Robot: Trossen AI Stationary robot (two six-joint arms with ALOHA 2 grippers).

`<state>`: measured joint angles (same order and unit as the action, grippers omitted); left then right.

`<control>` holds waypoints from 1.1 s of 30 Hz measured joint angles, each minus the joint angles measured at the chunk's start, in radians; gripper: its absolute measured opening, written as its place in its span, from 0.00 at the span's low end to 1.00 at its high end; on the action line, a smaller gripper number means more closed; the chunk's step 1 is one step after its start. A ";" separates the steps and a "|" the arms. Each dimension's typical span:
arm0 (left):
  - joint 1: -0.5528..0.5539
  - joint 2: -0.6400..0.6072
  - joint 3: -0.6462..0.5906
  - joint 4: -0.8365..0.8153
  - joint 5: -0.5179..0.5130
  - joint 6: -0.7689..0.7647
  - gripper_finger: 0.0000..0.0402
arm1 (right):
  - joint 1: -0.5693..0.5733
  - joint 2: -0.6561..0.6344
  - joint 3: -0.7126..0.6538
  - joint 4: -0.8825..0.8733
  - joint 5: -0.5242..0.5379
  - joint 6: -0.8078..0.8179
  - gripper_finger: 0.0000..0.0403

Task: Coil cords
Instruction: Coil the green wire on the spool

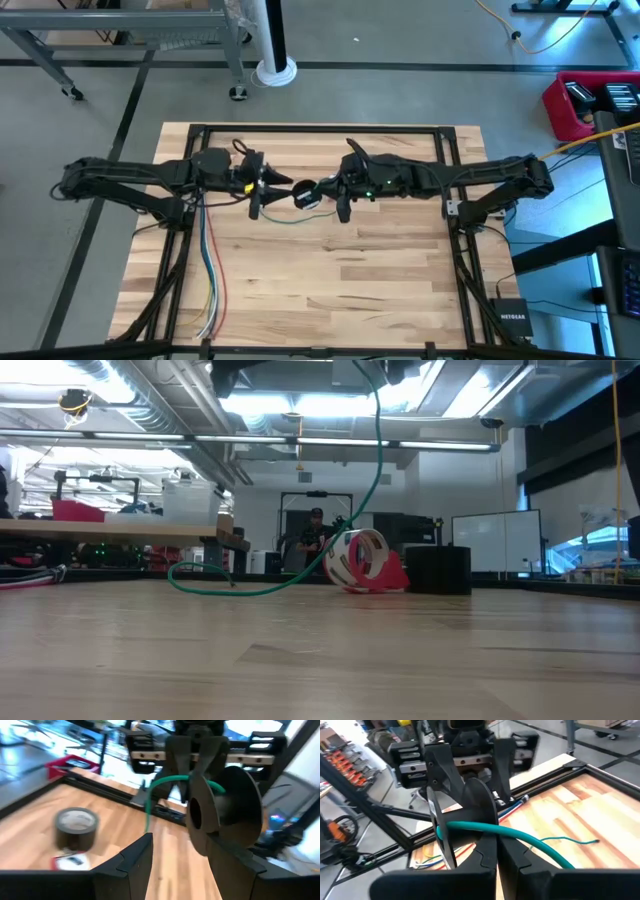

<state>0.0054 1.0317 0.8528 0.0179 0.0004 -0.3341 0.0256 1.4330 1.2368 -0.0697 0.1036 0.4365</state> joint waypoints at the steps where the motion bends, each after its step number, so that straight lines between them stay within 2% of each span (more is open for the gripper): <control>1: 0.003 -0.010 0.000 -0.013 -0.027 0.010 0.44 | -0.001 0.000 0.000 -0.001 0.007 0.001 0.00; 5: 0.007 -0.066 0.002 -0.071 -0.115 0.030 0.44 | -0.004 0.002 -0.003 -0.025 0.067 0.003 0.00; 9: -0.005 -0.112 0.002 -0.087 -0.128 0.001 0.44 | -0.003 0.003 -0.003 -0.060 0.142 0.003 0.00; 15: -0.039 -0.128 0.002 -0.091 -0.129 -0.004 0.44 | -0.002 0.002 -0.003 -0.054 0.074 0.001 0.00; 24: -0.062 -0.056 0.002 -0.092 -0.135 0.002 0.44 | -0.001 0.002 -0.003 -0.038 0.011 0.002 0.00; 33: -0.058 -0.005 0.002 -0.056 -0.138 0.029 0.44 | -0.001 0.002 -0.003 -0.032 -0.005 0.003 0.00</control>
<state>-0.0528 1.0262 0.8547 -0.0385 -0.1379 -0.3051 0.0250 1.4352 1.2343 -0.1020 0.0988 0.4393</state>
